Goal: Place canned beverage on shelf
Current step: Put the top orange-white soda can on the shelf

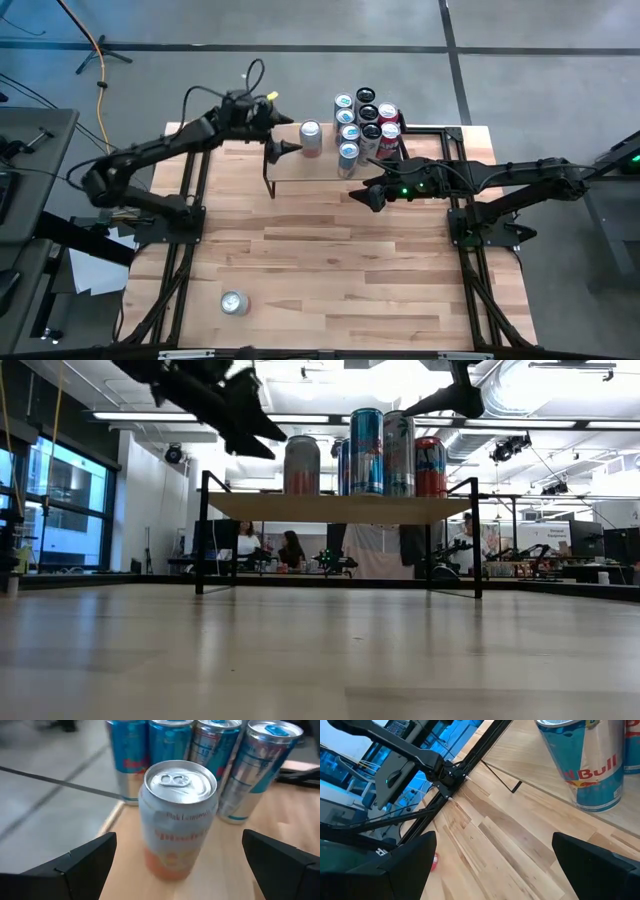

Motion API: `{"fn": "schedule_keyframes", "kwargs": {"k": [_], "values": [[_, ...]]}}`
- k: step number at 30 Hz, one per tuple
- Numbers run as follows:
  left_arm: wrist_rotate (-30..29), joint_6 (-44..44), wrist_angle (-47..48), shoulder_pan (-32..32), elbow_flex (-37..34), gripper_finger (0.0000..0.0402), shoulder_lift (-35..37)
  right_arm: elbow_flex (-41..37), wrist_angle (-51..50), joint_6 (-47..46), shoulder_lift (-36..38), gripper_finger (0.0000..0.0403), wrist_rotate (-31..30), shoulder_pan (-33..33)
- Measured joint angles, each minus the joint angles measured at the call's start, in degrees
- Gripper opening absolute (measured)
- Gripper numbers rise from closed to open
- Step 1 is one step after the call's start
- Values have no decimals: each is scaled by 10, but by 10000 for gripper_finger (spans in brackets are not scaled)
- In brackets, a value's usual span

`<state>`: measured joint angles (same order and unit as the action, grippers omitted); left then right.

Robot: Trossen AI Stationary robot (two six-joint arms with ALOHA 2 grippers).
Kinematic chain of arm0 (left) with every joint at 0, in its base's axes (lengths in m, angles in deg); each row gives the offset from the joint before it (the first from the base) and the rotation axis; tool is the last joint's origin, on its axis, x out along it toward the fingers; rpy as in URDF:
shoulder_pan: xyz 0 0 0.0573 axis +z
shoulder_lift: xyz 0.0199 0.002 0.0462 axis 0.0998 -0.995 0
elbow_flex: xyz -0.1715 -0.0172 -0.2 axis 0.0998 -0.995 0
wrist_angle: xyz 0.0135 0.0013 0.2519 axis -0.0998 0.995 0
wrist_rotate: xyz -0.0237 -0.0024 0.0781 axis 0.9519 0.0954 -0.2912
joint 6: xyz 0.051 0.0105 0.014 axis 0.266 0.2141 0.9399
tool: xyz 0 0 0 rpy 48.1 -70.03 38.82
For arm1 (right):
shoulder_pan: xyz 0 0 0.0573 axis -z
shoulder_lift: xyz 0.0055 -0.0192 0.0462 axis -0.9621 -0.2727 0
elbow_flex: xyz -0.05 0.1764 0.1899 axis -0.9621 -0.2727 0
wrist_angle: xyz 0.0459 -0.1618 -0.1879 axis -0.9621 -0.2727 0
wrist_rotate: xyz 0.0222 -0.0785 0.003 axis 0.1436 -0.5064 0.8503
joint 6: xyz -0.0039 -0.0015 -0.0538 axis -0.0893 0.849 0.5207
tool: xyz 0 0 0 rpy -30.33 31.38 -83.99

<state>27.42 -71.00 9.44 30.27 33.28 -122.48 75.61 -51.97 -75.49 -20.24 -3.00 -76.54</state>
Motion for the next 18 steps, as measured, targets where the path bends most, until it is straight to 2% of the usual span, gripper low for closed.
{"fn": "schedule_keyframes", "kwargs": {"k": [2,10,15,18], "values": [[49,1,2,15,20,388,-32,0,0,2,0,385,0,0],[121,50,-5,20,90,388,-126,0,0,-3,0,385,0,0],[135,37,0,19,103,383,-152,0,-1,-4,0,385,0,0],[135,27,0,19,104,359,-151,0,-1,-3,0,385,-1,0]]}}
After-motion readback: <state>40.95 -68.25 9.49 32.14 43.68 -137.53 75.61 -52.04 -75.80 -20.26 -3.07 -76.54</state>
